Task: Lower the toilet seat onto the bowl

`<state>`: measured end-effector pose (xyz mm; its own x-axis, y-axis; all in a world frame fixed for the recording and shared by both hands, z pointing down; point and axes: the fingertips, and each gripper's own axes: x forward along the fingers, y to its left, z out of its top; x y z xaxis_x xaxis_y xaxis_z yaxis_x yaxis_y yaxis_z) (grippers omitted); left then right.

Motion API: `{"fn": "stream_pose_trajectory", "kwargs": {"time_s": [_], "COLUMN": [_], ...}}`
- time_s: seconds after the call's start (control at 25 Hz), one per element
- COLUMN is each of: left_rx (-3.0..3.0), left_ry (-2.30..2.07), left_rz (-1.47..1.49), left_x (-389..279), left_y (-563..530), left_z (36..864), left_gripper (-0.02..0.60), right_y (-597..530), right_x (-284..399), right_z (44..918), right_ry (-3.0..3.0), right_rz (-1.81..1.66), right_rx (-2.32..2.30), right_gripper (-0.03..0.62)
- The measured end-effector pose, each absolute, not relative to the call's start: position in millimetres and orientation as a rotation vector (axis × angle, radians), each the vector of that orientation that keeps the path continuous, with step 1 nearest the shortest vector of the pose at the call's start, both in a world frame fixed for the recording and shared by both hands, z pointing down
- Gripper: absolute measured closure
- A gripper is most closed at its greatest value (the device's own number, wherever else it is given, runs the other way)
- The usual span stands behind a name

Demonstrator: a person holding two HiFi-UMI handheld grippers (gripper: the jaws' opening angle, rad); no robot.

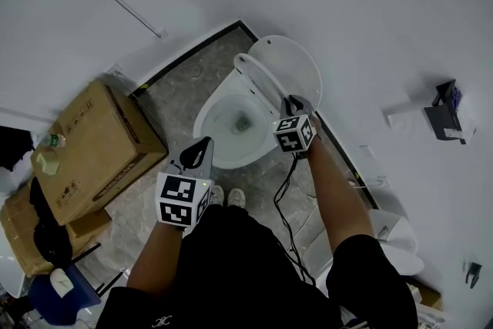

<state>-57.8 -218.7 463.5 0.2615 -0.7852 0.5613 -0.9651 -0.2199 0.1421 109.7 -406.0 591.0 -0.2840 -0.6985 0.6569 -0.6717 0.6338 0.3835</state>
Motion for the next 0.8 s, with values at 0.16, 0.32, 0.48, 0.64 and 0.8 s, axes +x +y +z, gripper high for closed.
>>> {"fn": "stream_pose_trajectory", "kwargs": {"time_s": [0.16,0.32,0.48,0.64,0.8], "left_rx": [2.059,2.031,2.0,1.954,1.908], "left_ry": [-1.598,-1.619,-1.653,-1.679,-1.694], "left_rz": [0.507,0.485,0.464,0.432,0.402], "left_x": [-66.9,-79.2,-95.5,-111.3,-126.2], "left_y": [-205.9,-194.2,-184.5,-173.2,-159.9], "left_z": [464.1,465.4,468.2,476.4,488.3], "left_gripper": [0.572,0.574,0.572,0.574,0.572], "right_y": [-370.1,-331.6,-300.8,-281.5,-266.7], "right_x": [84.2,59.4,35.3,22.8,12.4], "right_z": [601.2,618.9,639.9,654.9,666.4], "right_ry": [-2.026,-2.038,-2.038,-2.026,-2.016], "right_rz": [-0.073,-0.097,-0.106,-0.107,-0.106], "right_rx": [0.99,0.862,0.773,0.74,0.712], "right_gripper": [0.531,0.524,0.516,0.508,0.503]}}
